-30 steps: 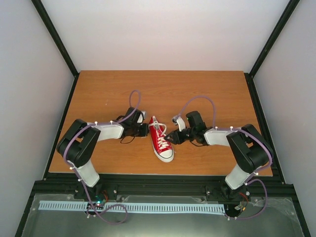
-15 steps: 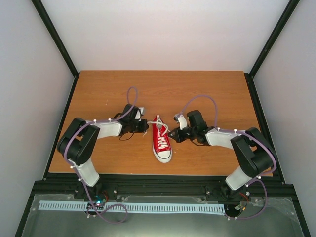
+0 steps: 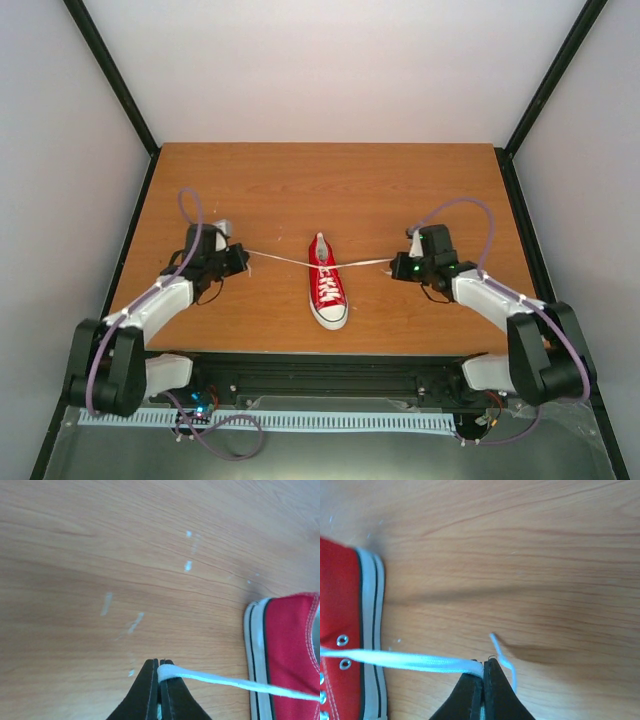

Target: Tie the shoes

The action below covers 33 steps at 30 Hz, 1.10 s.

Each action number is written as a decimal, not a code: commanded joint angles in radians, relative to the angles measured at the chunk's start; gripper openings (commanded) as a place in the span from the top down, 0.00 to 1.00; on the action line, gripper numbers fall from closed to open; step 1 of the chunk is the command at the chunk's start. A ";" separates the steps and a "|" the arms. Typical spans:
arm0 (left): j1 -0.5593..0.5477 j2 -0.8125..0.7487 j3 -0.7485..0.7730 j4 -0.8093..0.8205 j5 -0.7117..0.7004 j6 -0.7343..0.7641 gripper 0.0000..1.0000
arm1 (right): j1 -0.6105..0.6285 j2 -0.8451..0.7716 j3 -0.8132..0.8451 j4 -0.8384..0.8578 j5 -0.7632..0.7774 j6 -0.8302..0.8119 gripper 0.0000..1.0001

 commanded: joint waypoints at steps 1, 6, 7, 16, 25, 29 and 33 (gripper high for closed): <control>0.108 -0.131 -0.043 -0.146 -0.015 -0.038 0.99 | -0.107 -0.105 -0.043 -0.049 0.066 0.110 0.97; 0.155 -0.203 -0.070 -0.238 0.007 -0.065 0.99 | -0.189 -0.114 -0.073 -0.049 0.054 0.151 0.97; 0.157 -0.216 -0.084 -0.240 0.007 -0.078 0.99 | -0.194 -0.106 -0.077 -0.049 0.052 0.157 0.97; 0.160 -0.192 -0.151 -0.223 -0.018 -0.128 0.99 | -0.215 -0.070 -0.129 -0.010 0.077 0.207 0.97; 0.160 -0.281 -0.132 -0.287 -0.078 -0.076 0.78 | -0.216 -0.094 -0.122 0.022 -0.007 0.172 0.97; 0.155 -0.375 -0.106 -0.341 -0.124 -0.071 0.45 | -0.216 -0.083 -0.099 0.017 -0.033 0.157 0.97; 0.113 -0.447 -0.058 -0.359 -0.186 -0.049 0.26 | -0.216 -0.071 -0.083 0.029 -0.072 0.145 0.97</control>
